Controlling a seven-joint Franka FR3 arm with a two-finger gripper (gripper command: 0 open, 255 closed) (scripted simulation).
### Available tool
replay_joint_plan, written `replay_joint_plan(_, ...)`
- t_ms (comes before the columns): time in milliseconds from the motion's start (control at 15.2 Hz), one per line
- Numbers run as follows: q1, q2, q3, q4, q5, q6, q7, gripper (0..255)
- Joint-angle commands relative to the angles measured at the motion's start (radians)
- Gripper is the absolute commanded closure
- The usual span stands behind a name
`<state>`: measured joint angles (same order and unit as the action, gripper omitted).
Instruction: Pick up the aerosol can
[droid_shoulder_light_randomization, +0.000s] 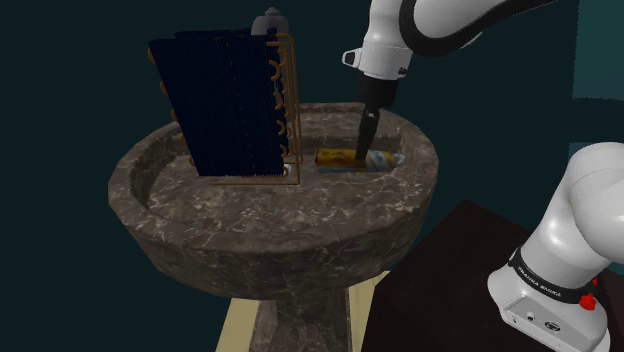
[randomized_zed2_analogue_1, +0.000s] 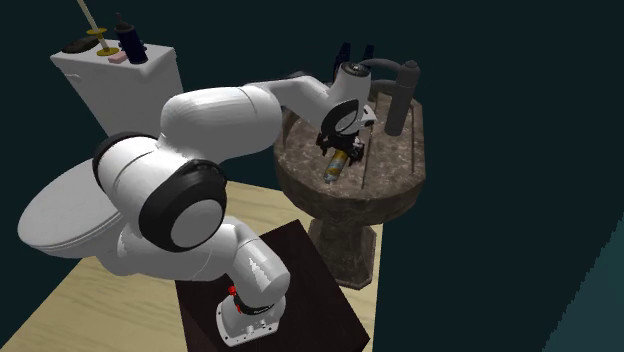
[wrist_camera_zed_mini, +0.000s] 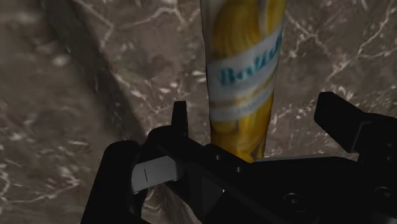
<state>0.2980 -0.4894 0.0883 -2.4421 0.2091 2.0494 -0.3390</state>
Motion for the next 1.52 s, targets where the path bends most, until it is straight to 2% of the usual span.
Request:
replay_joint_plan(0, 0.002, 0.008, 0.001, -0.021, 0.003, 0.030, -0.006, 0)
replay_joint_plan(132, 0.003, 0.018, 0.003, -0.048, 0.007, 0.066, -0.012, 0)
replay_joint_plan(264, 0.003, 0.018, 0.003, -0.048, 0.007, 0.066, -0.012, 0)
replay_joint_plan(330, 0.003, 0.018, 0.004, -0.049, 0.008, 0.067, -0.011, 255)
replay_joint_plan(924, 0.003, 0.018, 0.003, -0.048, 0.007, 0.066, -0.012, 255)
replay_joint_plan(1452, -0.001, -0.008, -0.002, 0.039, -0.005, -0.046, 0.005, 255)
